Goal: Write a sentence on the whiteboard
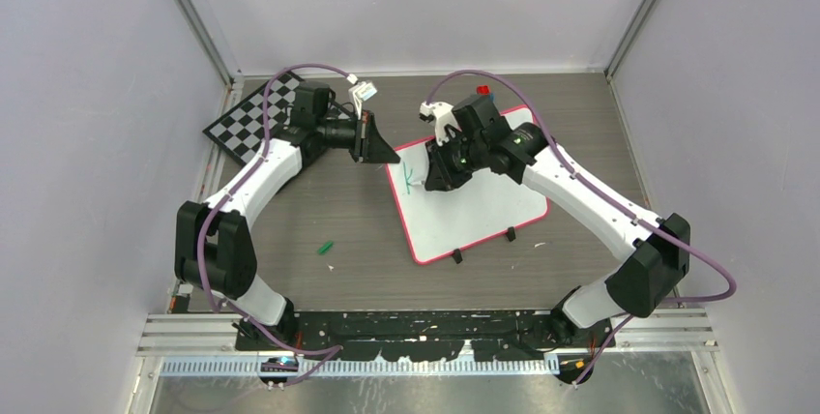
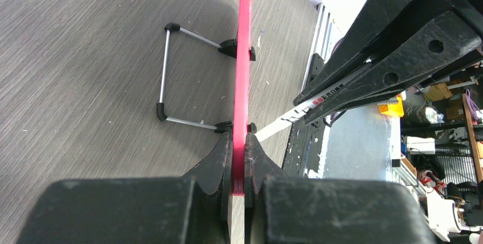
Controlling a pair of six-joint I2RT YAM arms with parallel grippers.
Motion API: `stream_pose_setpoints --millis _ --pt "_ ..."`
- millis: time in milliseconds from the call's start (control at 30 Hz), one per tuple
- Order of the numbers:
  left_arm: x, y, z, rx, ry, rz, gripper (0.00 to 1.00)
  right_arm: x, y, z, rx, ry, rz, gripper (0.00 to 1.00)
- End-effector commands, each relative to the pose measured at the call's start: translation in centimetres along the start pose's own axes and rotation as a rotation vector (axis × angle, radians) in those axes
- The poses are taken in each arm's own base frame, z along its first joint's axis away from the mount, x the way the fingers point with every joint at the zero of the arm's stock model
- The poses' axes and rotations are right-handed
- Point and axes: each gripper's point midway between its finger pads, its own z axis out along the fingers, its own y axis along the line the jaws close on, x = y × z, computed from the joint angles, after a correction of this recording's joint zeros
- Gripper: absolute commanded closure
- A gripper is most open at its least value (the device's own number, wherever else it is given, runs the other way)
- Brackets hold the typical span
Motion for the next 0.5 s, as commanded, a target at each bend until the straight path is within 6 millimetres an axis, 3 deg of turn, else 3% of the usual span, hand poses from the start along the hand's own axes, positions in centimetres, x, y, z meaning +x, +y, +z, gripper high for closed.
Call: stream_pose_setpoints --millis 0,233,467 --pt "-0.9 -1.4 -0.7 0.010 -0.027 0.046 1.00 -0.2 -1.2 -1.5 0.056 -0.038 -0.012 1.00" --pt "-0.8 -1.3 -0.7 0.008 -0.025 0.047 1.00 0.4 -2.1 -2.1 0.072 -0.033 0.002 1.00" --pt "-0.7 -1.3 -0.7 0.011 -0.022 0.046 1.00 0.1 -0.9 -2.8 0.011 -0.038 -0.020 1.00"
